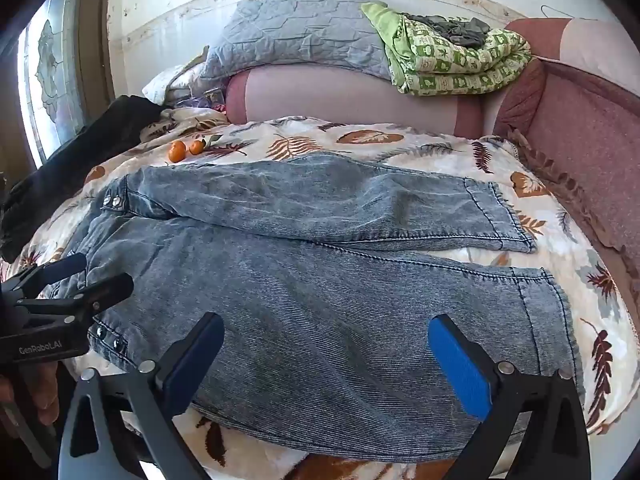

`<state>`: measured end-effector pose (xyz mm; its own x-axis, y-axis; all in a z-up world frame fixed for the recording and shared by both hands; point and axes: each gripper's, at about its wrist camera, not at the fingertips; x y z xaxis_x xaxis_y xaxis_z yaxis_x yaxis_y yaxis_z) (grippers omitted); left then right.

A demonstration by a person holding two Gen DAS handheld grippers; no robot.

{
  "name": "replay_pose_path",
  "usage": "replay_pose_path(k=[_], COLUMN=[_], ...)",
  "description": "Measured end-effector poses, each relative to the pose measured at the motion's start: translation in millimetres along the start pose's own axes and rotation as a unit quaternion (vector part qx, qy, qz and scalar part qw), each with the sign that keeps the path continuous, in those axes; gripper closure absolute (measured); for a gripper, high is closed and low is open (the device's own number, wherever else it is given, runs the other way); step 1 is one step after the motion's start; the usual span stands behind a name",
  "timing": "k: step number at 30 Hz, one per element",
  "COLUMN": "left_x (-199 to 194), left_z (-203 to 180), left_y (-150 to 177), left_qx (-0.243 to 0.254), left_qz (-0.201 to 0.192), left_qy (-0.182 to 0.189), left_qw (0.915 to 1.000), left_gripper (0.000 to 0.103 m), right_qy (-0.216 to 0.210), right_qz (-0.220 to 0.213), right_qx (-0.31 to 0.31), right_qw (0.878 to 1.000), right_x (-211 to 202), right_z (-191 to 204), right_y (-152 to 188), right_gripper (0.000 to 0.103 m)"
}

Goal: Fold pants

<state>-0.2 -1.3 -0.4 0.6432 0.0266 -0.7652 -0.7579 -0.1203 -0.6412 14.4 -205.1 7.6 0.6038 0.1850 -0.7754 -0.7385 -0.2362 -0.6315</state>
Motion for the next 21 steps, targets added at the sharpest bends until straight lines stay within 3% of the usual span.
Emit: replay_pose_path(k=[3,4,21], left_x=[-0.1,-1.3,1.5], left_z=[-16.4,-11.2,-4.2], left_y=[4.6,3.7,3.5], left_qx=[0.019,0.016,0.004], left_qz=[-0.009,-0.007,0.001], left_qy=[-0.02,-0.009,0.012], left_qw=[0.9996,0.9998,0.9999], left_gripper=[0.0,0.0,0.0], right_qy=[-0.019,-0.028,-0.012], right_qz=[0.006,0.01,0.014], right_qx=[0.015,0.022,0.015], right_qw=[1.0,0.999,1.0], right_x=[0.9,1.6,5.0], right_z=[6.5,2.2,-3.0], right_y=[2.5,1.6,-0.8], right_gripper=[0.0,0.0,0.0])
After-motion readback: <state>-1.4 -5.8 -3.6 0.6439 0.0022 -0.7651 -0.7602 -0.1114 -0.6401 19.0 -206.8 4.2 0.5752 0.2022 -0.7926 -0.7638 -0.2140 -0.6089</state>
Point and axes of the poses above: each gripper's, at about its wrist camera, not at the fingertips, and x roughly the way its jaws point, z to its left, y to its underside, and after that the axes turned 7 degrees about z, right-handed
